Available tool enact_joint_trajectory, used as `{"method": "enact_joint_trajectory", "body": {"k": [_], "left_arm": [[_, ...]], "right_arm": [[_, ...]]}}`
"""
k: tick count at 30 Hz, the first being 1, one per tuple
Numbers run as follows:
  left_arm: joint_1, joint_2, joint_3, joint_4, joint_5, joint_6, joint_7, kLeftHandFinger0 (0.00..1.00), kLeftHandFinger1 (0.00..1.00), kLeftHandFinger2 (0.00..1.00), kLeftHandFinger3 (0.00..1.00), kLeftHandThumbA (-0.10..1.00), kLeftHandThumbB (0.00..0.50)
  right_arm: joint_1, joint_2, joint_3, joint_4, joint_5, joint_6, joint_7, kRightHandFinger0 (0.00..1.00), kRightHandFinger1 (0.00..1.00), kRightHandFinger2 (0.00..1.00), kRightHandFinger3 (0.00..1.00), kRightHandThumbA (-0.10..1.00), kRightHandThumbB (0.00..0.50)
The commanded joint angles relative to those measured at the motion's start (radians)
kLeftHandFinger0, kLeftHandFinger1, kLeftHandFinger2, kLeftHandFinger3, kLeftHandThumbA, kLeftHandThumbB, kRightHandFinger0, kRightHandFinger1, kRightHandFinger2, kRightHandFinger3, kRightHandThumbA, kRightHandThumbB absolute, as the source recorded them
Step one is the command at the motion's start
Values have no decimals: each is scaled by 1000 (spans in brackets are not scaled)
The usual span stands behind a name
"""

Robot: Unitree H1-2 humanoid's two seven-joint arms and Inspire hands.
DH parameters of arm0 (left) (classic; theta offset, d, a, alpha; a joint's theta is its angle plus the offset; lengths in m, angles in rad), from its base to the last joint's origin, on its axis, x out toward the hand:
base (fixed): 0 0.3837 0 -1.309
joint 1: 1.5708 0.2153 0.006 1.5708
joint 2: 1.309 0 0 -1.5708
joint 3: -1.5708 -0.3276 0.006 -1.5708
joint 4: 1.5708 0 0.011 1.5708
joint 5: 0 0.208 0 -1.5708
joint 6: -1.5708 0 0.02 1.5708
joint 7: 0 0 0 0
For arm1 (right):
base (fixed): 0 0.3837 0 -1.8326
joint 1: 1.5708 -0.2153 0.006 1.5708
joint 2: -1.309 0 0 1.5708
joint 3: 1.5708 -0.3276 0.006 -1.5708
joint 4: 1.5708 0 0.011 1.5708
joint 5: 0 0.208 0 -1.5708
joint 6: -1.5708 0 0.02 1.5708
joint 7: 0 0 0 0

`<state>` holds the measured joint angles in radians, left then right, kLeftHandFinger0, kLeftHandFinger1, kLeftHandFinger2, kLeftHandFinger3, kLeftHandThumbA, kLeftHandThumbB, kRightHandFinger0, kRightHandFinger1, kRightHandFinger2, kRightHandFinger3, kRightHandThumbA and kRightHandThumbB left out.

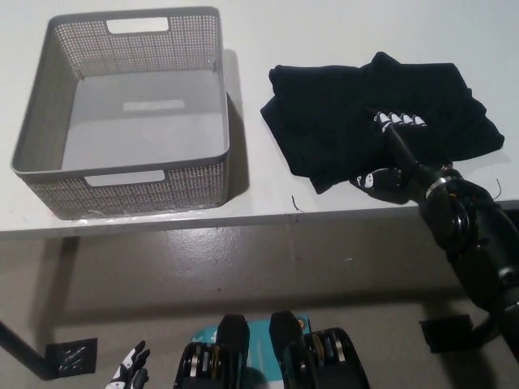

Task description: Use the right hand to pick up a t shirt on the right hand side and place it into a contianer on the left side

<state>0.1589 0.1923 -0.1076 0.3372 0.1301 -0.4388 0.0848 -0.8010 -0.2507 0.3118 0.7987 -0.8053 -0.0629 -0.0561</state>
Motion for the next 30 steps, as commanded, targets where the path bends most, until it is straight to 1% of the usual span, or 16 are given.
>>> {"method": "enact_joint_trajectory", "body": {"k": [1,7,8,9,11,12,13,14,15,16,18,19,22,24,27,30], "left_arm": [[3,-1,3,-38,-8,-31,1,896,989,1000,1000,1000,229],[6,-9,9,-38,-11,-31,3,905,998,1000,1000,1000,241],[6,-9,9,-39,-10,-31,5,906,996,1000,1000,1000,252],[7,-11,10,-39,-8,-31,8,906,996,1000,1000,1000,250],[7,-11,10,-39,-8,-31,7,906,995,1000,1000,1000,251],[13,-12,13,-46,-15,-31,3,913,1000,1000,1000,1000,254],[15,-13,14,-49,-17,-31,1,914,1000,1000,1000,1000,254],[15,-13,15,-49,-15,-31,2,912,1000,1000,1000,1000,245],[21,-13,14,-50,-12,-31,3,911,1000,1000,1000,1000,244],[23,-14,13,-50,-11,-31,2,911,1000,1000,1000,1000,243],[23,-14,14,-50,-11,-31,2,910,1000,1000,1000,1000,243],[19,-15,12,-44,-23,-31,-3,925,1000,1000,1000,1000,242],[23,-18,12,-48,-22,-31,-2,927,1000,1000,1000,1000,241],[19,-14,14,-44,-19,-31,-4,926,1000,1000,1000,1000,283],[19,-16,13,-46,-25,-31,-10,929,1000,1000,1000,1000,273],[19,-16,13,-46,-26,-31,-11,930,1000,1000,1000,1000,273]], "right_arm": [[-91,20,13,67,36,-51,-68,1000,1000,1000,1000,1000,368],[-141,45,5,187,76,-89,-111,1000,1000,1000,1000,958,344],[-152,56,-3,216,89,-107,-129,1000,1000,1000,1000,817,318],[-168,71,-13,259,109,-132,-154,1000,1000,1000,1000,759,334],[-174,72,-10,275,112,-141,-163,1000,1000,1000,1000,756,333],[-175,88,-27,314,135,-195,-230,1000,1000,1000,1000,489,282],[-174,93,-35,325,147,-221,-259,1000,1000,1000,1000,435,285],[-174,100,-51,337,167,-243,-279,775,893,923,834,232,226],[-163,110,-76,341,198,-270,-304,576,699,755,667,152,213],[-162,110,-75,347,198,-275,-309,477,581,645,545,133,205],[-166,111,-76,359,198,-284,-316,424,514,578,477,133,202],[-158,122,-100,372,225,-316,-351,17,21,24,30,17,13],[-158,124,-99,385,226,-337,-378,0,0,240,273,9,0],[-159,123,-121,369,255,-350,-394,0,91,454,462,-29,0],[-164,118,-126,376,263,-380,-414,0,144,498,514,-98,0],[-166,118,-122,382,267,-388,-421,0,145,499,518,-100,0]]}}
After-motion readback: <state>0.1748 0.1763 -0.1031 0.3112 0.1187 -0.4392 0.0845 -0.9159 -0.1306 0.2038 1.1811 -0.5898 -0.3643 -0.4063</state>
